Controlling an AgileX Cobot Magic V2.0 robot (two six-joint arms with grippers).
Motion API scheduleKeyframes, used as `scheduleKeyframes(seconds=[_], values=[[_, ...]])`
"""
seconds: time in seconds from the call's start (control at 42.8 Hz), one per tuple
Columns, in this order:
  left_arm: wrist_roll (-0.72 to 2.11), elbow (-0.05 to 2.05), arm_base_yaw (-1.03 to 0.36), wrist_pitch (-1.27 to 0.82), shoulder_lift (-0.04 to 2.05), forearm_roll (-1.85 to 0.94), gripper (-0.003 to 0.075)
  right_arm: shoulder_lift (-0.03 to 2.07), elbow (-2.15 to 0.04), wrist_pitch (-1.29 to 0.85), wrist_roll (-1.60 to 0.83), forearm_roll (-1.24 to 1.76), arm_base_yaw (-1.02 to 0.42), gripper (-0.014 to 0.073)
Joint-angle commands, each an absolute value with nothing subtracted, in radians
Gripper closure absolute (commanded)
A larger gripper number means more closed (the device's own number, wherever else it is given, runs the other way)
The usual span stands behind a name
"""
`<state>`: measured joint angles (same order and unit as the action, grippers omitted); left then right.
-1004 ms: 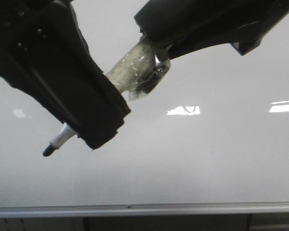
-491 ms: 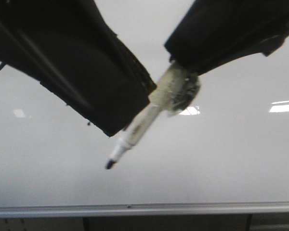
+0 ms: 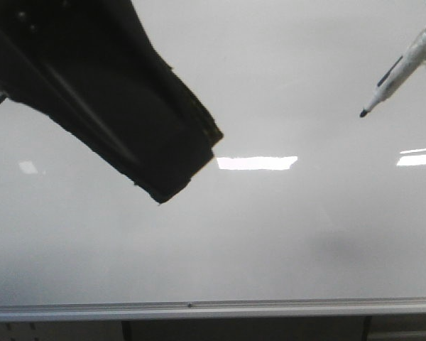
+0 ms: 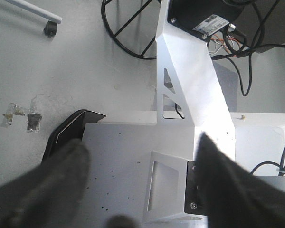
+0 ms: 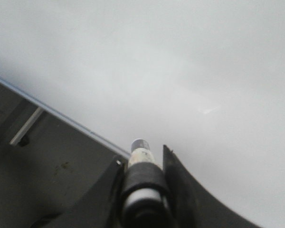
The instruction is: Write number 0 on whiteboard
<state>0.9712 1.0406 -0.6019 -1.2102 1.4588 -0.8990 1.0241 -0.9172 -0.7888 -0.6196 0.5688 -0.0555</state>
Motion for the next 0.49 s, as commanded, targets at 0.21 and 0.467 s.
scheduleKeyframes(seconds=[0.21,0.467], values=[[0.972,1.07,-0.61,-1.263,1.423,-0.965,0.0732,1.01,-0.984,-0.603,-0.628,0.523,-0.048,0.0659],[0.972,1.07,-0.61,-1.261,1.423,-0.965,0.074,1.094,-1.153,-0.632,-0.628,0.504,-0.048,0.0659]])
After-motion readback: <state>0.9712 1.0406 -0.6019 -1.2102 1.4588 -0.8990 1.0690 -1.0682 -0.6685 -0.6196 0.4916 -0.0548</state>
